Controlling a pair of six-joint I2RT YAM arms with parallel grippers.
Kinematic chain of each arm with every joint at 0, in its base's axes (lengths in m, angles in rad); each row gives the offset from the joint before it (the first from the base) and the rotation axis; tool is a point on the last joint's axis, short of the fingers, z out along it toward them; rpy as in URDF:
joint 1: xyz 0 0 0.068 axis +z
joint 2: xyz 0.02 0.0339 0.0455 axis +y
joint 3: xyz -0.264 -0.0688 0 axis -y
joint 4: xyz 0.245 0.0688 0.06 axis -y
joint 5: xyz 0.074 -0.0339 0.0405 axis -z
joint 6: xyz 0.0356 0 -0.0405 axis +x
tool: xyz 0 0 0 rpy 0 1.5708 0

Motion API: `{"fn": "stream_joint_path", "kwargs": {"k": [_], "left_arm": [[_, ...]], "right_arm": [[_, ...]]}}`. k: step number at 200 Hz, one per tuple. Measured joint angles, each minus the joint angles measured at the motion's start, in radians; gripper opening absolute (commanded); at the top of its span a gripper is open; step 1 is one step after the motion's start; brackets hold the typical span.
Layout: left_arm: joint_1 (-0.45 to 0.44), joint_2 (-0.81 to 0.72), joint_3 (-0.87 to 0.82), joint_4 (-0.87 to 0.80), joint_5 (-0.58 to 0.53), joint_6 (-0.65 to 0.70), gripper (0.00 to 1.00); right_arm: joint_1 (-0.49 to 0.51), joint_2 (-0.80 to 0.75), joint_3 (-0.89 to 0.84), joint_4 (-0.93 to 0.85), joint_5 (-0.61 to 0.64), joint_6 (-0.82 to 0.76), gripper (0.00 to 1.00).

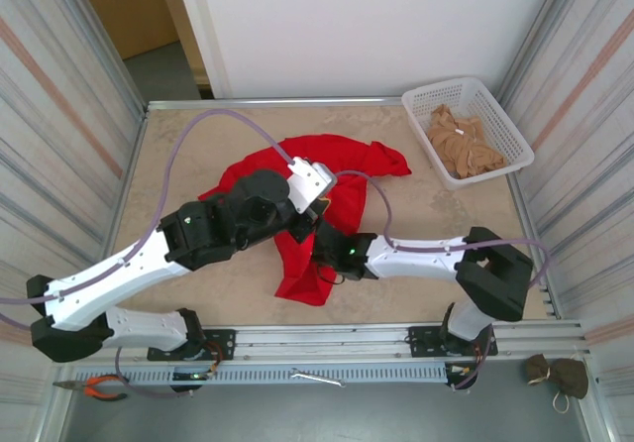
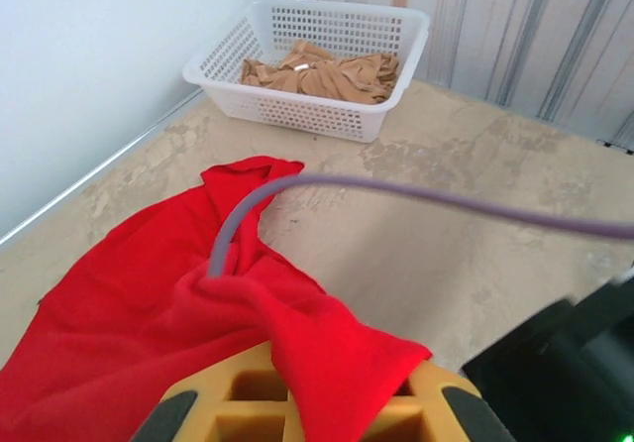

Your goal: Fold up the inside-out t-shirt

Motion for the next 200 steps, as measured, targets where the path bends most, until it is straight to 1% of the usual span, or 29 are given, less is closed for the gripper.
{"fn": "stream_joint_path", "kwargs": {"k": [9, 22, 38, 59, 72, 84, 115, 137, 142, 157, 172, 177, 188, 200], "left_arm": [[-0.009, 0.013, 0.013, -0.002, 0.002, -0.001, 0.00], [-0.031, 0.031, 0.033, -0.006, 0.009, -0.005, 0.00], [-0.070, 0.053, 0.063, -0.006, 0.018, -0.010, 0.00], [-0.125, 0.087, 0.118, 0.005, 0.039, -0.019, 0.00], [-0.149, 0.113, 0.152, 0.023, 0.062, -0.030, 0.00], [-0.157, 0.141, 0.177, 0.038, 0.086, -0.037, 0.00], [-0.160, 0.222, 0.220, 0.092, 0.144, -0.053, 0.00], [-0.159, 0.278, 0.258, 0.117, 0.185, -0.064, 0.00], [-0.159, 0.291, 0.277, 0.100, 0.182, -0.066, 0.00], [-0.145, 0.323, 0.343, 0.059, 0.198, -0.077, 0.00], [-0.133, 0.373, 0.448, 0.024, 0.201, -0.083, 0.00], [-0.133, 0.393, 0.485, 0.034, 0.222, -0.087, 0.00], [-0.158, 0.460, 0.587, 0.067, 0.256, -0.088, 0.00], [-0.191, 0.518, 0.661, 0.091, 0.293, -0.087, 0.00]], "right_arm": [[-0.005, 0.032, 0.016, 0.011, 0.001, 0.018, 0.00], [-0.045, 0.077, 0.026, 0.024, -0.001, 0.046, 0.00], [-0.129, 0.124, 0.033, 0.037, -0.006, 0.080, 0.00], [-0.251, 0.191, 0.078, 0.041, -0.050, 0.116, 0.00], [-0.300, 0.225, 0.117, 0.051, -0.075, 0.128, 0.00], [-0.324, 0.245, 0.148, 0.058, -0.105, 0.138, 0.07], [-0.334, 0.276, 0.204, 0.064, -0.184, 0.154, 0.37], [-0.333, 0.305, 0.216, 0.076, -0.228, 0.173, 0.53], [-0.333, 0.311, 0.216, 0.074, -0.243, 0.173, 0.57], [-0.342, 0.329, 0.225, 0.073, -0.254, 0.180, 0.64], [-0.345, 0.346, 0.244, 0.071, -0.262, 0.194, 0.71], [-0.343, 0.354, 0.253, 0.075, -0.261, 0.194, 0.73], [-0.337, 0.383, 0.274, 0.081, -0.264, 0.200, 0.76], [-0.328, 0.414, 0.291, 0.073, -0.264, 0.200, 0.79]]}}
